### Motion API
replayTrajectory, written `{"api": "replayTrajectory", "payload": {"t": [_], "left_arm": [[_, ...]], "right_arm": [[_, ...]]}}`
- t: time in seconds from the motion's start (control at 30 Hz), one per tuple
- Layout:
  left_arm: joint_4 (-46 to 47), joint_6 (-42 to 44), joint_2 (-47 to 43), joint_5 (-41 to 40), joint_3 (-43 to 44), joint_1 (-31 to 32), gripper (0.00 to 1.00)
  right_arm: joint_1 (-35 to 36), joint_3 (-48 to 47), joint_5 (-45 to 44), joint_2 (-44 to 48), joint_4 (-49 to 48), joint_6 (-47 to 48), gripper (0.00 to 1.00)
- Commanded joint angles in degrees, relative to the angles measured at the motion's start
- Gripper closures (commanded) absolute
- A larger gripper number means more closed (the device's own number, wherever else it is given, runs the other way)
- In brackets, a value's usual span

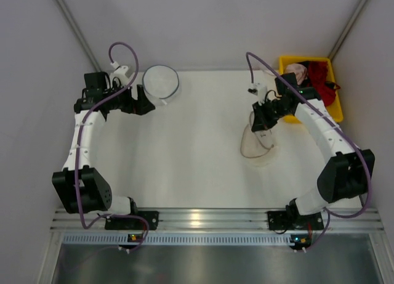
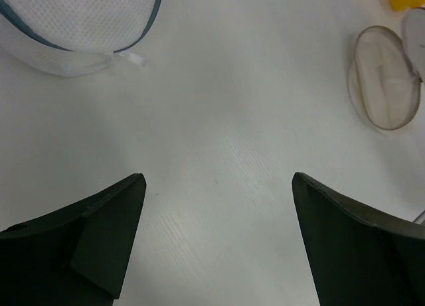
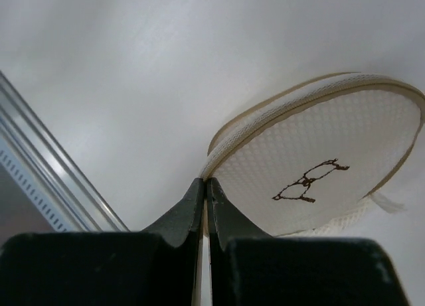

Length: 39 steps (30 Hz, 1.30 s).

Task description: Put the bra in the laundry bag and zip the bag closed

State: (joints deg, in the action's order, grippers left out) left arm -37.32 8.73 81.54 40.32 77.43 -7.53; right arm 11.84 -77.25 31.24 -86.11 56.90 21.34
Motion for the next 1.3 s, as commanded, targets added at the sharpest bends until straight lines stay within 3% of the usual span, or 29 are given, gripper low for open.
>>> {"api": "replayTrajectory", "payload": {"t": [0.0,0.23,0.33,0.5,0.67,0.9,1.03,1.07,1.17,1.27], "left_arm": [[1.2,-2.14,-2.87,4.42,-2.8,-0.03,0.03],[1.2,-6.62,-5.07,4.43,-9.65,4.44,0.14],[2.43,-11.62,-5.95,2.49,-14.21,7.17,0.2],[8.39,-21.11,-6.3,0.91,-21.96,13.05,0.27],[15.25,-29.89,-4.2,-2.43,-25.92,19.91,0.27],[25.36,-42.21,7.74,-2.17,-26.8,27.38,0.33],[30.54,-48.44,11.8,-1.91,-27.59,29.15,0.44],[31.77,-49.33,12.5,-1.56,-27.59,29.5,0.53],[35.64,-52.23,16.01,-0.15,-26.89,30.82,0.63],[36.26,-53.47,18.29,-0.23,-25.66,31.52,0.62]], "right_arm": [[3.18,-7.1,11.1,-3.09,-0.74,-2.45,1.0],[6.09,-12.31,24.55,-7.32,-8.36,-7.71,1.0],[6.27,-11.26,31.75,-8.02,-17.56,-15.17,1.0],[6.1,-3.18,32.39,-7.85,-33.95,-31.62,1.0],[5.74,-2.73,31.16,-9.6,-35.98,-33.99,1.0],[5.74,-4.04,31.25,-10.31,-37.39,-36.63,1.0],[5.74,-3.96,31.51,-10.05,-37.57,-37.16,1.0],[5.74,-3.87,31.51,-10.13,-37.74,-37.34,1.0],[5.57,-3.43,31.77,-10.05,-38.18,-37.86,1.0],[5.39,-3.34,32.3,-10.13,-38.8,-38.66,1.0]]}}
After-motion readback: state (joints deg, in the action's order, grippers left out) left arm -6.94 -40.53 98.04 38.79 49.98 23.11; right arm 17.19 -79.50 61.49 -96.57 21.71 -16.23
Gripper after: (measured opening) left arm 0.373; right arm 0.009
